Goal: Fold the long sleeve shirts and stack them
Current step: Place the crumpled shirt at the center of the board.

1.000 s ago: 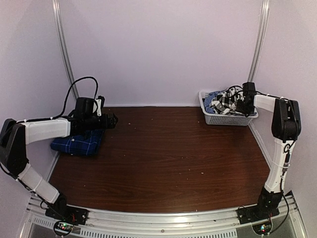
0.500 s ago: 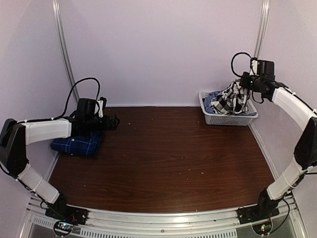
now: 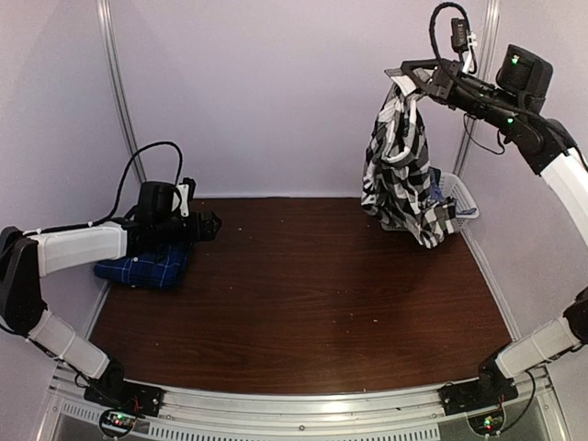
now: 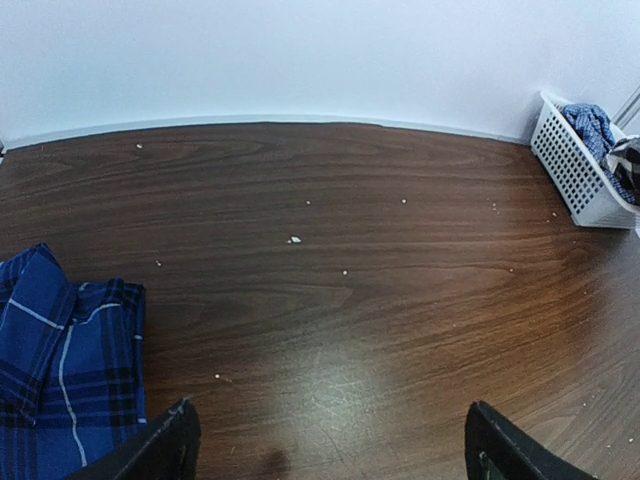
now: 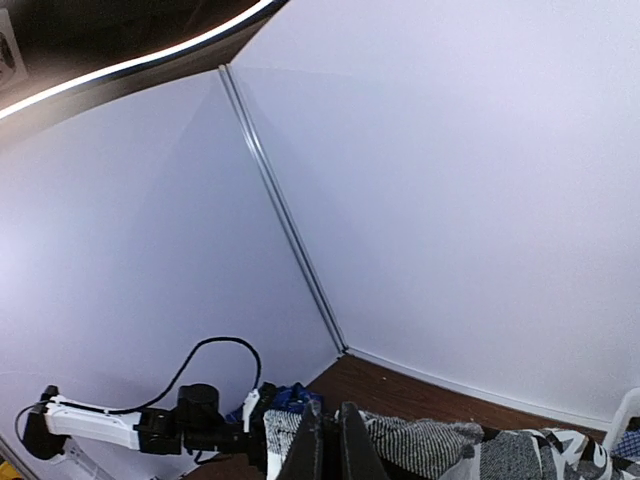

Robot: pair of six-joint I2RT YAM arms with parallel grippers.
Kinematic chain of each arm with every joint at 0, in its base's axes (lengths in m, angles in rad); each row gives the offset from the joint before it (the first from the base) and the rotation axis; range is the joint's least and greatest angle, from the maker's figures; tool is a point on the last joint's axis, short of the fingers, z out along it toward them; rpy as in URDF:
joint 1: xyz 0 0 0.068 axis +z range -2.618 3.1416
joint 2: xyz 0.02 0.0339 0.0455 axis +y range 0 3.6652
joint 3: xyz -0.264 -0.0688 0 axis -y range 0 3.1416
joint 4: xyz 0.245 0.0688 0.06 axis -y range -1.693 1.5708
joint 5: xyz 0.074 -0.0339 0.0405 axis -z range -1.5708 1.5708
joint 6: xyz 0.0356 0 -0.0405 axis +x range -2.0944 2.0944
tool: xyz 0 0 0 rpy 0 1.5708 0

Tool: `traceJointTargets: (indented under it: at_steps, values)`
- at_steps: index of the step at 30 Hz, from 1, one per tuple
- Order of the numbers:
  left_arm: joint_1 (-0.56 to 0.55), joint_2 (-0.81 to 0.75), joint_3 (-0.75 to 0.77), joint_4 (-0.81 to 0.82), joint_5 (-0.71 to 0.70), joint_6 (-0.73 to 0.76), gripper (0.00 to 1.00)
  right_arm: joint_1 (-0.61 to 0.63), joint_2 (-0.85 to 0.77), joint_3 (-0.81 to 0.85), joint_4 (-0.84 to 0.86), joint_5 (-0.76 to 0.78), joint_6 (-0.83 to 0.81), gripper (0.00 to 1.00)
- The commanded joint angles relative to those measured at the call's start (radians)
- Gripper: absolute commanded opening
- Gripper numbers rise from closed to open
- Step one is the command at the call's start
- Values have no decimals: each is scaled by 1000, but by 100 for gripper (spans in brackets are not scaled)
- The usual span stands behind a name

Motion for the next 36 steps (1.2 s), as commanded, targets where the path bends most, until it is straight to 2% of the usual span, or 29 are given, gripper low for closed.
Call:
traceJointTargets:
  at_steps: [1, 6, 13, 19, 23, 27, 32, 36]
  values:
    - [-9, -42, -19, 31, -2, -8, 93, 13, -73, 34, 103, -209, 125, 0]
    - [-9, -49, -27, 36, -3, -10, 94, 15, -99, 30, 178, -283, 215, 0]
    - [-10, -57, -36, 42, 2, -17, 94, 39, -12, 34, 330, -390, 373, 0]
    - [-16, -94, -69, 77, 31, 2, 94, 69, 90, 81, 300, -439, 353, 0]
    - [-18, -119, -85, 81, 37, 14, 94, 25, 103, 74, 73, -285, 181, 0]
    - [-23, -125, -95, 86, 43, 22, 94, -25, 120, -37, -109, -12, 18, 1]
    - [-47, -117, -107, 87, 44, 39, 94, -63, 169, -239, -196, 297, -97, 5]
    - [-83, -110, -128, 96, 41, 54, 94, -86, 220, -335, -207, 499, -144, 18]
